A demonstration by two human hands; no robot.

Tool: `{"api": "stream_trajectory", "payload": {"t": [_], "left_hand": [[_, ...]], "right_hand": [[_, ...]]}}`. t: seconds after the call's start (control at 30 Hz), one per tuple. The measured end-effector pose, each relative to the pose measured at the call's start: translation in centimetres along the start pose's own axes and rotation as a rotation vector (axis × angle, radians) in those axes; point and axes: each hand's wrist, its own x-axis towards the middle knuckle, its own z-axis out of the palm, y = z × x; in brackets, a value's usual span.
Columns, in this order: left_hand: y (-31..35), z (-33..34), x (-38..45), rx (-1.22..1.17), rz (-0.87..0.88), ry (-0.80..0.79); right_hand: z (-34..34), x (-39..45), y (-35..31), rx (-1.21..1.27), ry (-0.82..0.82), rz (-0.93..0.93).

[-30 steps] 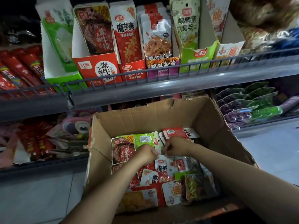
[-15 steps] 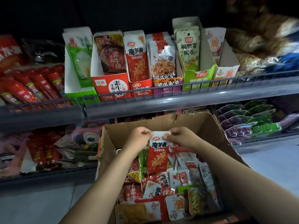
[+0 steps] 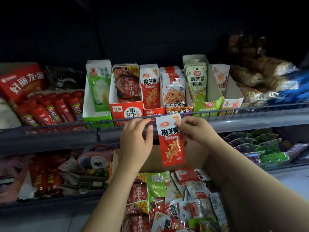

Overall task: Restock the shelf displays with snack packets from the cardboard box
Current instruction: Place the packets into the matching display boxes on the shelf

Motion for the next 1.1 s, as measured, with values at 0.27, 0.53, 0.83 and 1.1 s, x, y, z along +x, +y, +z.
{"api": "stream_trajectory", "payload": {"t": [0.27,0.53,0.83,1.1], "left_hand": [[-1.8,0.8,1.3,0.431,0.124,-0.134],[-2.6,1.9,1.9,0.488,0.089,-0.148],[-3.2,2.2,1.9,0.537,0.141,-0.059],[-3.3,2.5,1.9,0.551,0.144,-0.032]], "right_hand": [[-0.5,4.4,-5.8,-0.043,0.214,-0.143],[0.2,9.6,-10.9,0.006,0.356,-0.252],[2.2,13.8,-11.4,-0.19,0.348,-0.235],[3.0,15.4,-9.4,-0.389,0.275,-0.155]]}}
